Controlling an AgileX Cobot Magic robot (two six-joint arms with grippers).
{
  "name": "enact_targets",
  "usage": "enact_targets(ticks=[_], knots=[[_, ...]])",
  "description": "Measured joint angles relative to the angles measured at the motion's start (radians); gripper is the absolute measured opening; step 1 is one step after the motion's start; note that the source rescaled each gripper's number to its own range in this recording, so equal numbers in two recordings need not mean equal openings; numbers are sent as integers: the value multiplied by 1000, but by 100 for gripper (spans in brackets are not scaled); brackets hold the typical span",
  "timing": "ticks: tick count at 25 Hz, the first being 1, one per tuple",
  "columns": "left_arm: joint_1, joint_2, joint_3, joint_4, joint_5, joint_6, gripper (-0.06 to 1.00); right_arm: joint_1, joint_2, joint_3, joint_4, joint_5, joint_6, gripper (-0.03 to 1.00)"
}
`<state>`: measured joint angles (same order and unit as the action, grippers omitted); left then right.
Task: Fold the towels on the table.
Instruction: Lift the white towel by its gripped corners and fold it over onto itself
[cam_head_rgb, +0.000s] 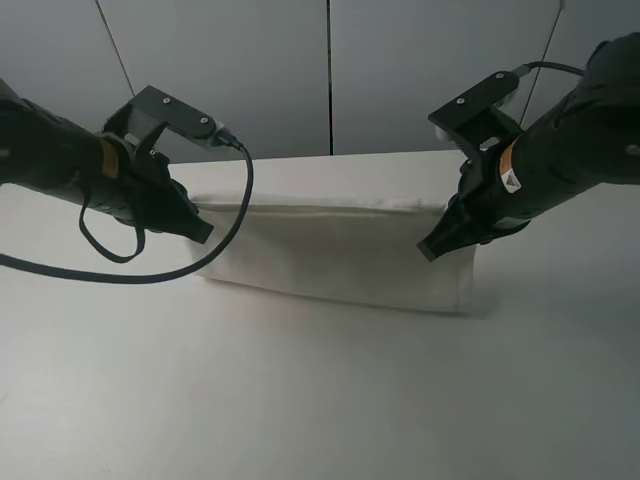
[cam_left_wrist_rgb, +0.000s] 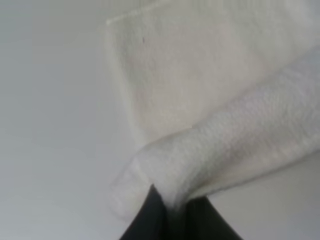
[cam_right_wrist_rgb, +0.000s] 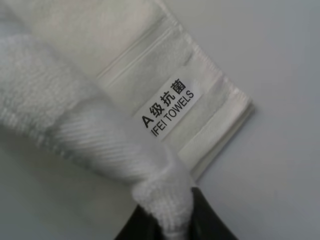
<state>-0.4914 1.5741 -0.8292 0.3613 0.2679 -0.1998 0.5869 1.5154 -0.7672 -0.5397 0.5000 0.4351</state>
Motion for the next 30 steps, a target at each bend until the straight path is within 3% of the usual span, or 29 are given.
enact_targets(ticks=[11, 22, 30], knots=[[4, 85, 0, 68, -167, -4, 3, 0, 116, -2, -285, -55, 371, 0], [104, 177, 0, 53, -325, -6, 4, 0, 191, -2, -627, -80, 768, 0], [121, 219, 0, 44, -382, -6, 5, 0, 243, -2, -806, -97, 993, 0]])
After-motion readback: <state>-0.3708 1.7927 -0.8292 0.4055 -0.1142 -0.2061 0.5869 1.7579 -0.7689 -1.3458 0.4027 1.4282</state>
